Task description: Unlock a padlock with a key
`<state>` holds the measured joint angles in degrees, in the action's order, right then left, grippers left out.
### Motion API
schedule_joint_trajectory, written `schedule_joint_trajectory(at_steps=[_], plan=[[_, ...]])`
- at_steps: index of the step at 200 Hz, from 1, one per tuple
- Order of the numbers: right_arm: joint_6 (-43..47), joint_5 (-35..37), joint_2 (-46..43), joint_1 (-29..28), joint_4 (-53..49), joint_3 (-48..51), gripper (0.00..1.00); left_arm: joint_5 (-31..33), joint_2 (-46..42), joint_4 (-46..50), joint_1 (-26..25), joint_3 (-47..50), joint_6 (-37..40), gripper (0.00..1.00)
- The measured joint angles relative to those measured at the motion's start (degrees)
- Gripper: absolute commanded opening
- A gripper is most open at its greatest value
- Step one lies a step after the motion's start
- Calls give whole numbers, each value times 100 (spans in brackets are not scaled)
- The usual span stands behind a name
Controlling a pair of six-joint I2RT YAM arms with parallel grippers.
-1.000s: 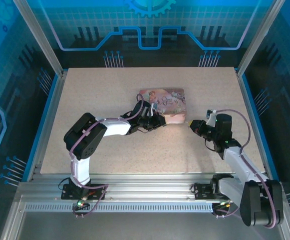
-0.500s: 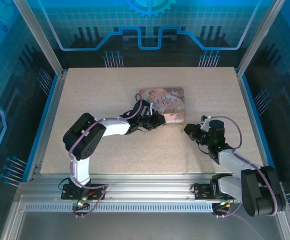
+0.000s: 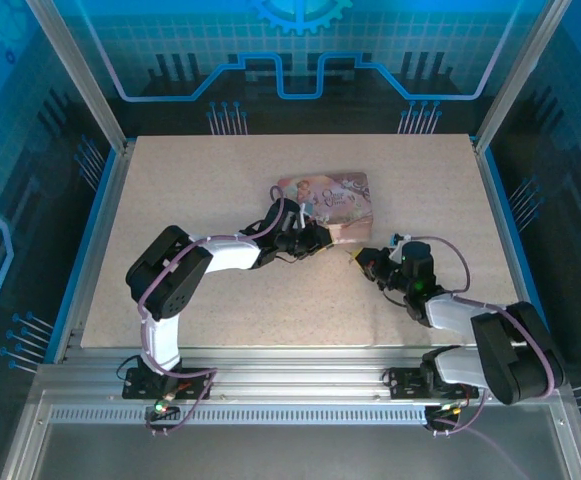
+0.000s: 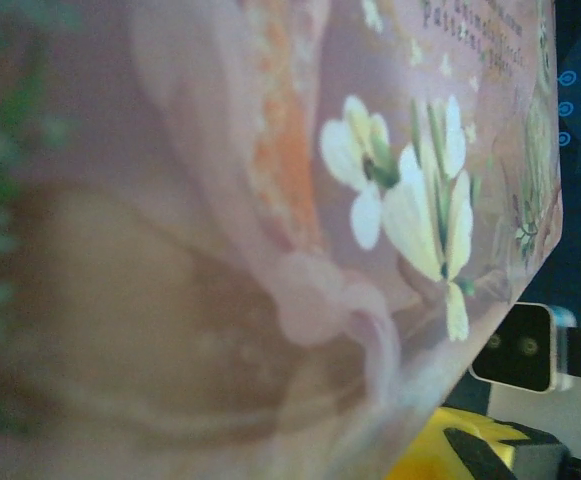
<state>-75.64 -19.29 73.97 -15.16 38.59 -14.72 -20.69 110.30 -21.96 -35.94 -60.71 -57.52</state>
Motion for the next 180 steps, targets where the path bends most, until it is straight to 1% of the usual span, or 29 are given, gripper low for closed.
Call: schedule_joint_trajectory(at_steps=[55,112,180], plan=[[-588,118,560,-205,603,81,0,-2,-2,-155,17,7,-114,0],[-824,289,647,-428,1019,76,0,-2,-2,-380,22,48,-258,0],[-992,433,730,-533,1274,-28,0,-2,0,-450,22,109,-286,0]])
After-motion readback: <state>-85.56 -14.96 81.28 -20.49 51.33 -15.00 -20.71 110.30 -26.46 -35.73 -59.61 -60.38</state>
